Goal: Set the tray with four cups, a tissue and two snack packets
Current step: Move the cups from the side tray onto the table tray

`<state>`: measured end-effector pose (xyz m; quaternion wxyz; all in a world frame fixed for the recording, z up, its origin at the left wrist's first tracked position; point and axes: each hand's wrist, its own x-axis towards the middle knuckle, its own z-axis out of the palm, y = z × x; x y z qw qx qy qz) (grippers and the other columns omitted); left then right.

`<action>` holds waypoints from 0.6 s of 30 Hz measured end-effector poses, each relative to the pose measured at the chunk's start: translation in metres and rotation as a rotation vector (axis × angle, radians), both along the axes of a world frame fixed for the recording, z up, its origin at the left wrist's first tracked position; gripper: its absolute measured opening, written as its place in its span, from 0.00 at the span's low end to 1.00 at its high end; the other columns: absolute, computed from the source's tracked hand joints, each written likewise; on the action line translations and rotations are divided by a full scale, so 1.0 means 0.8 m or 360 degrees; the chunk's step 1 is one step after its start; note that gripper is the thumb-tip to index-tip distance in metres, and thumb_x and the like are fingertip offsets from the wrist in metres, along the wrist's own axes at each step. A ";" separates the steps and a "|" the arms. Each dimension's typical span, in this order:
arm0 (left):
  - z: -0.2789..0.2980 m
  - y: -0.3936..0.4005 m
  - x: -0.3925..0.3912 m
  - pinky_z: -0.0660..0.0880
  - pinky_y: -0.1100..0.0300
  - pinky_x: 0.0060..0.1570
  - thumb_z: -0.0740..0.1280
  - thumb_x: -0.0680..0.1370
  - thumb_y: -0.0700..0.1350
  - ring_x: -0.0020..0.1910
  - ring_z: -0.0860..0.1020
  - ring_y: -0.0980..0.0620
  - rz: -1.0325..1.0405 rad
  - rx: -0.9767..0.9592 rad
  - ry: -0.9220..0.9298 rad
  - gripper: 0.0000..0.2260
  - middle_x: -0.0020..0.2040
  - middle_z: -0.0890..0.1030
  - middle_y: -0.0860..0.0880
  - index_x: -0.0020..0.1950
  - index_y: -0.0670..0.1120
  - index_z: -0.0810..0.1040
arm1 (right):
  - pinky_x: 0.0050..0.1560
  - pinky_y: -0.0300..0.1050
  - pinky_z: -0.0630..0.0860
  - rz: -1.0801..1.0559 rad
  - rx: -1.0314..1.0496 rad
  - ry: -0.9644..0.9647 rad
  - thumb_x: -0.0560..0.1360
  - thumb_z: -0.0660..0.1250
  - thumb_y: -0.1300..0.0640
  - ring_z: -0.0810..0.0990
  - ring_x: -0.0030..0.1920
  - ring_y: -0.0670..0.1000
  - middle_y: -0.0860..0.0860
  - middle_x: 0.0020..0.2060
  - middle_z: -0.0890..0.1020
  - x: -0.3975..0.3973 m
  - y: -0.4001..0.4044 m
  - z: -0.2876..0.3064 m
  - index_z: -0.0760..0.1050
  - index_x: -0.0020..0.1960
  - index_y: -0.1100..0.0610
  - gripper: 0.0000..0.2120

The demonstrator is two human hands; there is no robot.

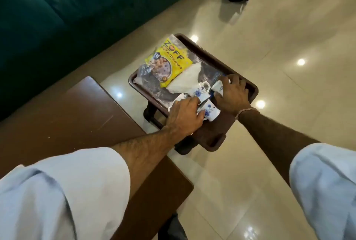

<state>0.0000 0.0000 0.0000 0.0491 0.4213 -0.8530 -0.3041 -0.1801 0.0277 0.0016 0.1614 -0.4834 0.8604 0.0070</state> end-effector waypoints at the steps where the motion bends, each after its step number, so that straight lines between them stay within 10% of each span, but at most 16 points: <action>1: -0.004 0.002 -0.008 0.75 0.49 0.57 0.64 0.78 0.54 0.56 0.79 0.43 -0.0019 0.0026 -0.0010 0.15 0.56 0.81 0.44 0.60 0.45 0.75 | 0.66 0.66 0.66 -0.0021 0.0006 -0.0006 0.76 0.65 0.48 0.63 0.69 0.66 0.59 0.72 0.64 -0.004 0.000 -0.003 0.62 0.75 0.53 0.30; 18: -0.027 0.026 -0.055 0.76 0.49 0.59 0.70 0.78 0.52 0.60 0.77 0.44 0.0142 0.0477 -0.0065 0.17 0.62 0.78 0.44 0.63 0.46 0.77 | 0.60 0.61 0.76 -0.0176 -0.0097 -0.0169 0.71 0.73 0.50 0.72 0.61 0.64 0.61 0.63 0.72 -0.032 -0.001 -0.039 0.58 0.73 0.55 0.36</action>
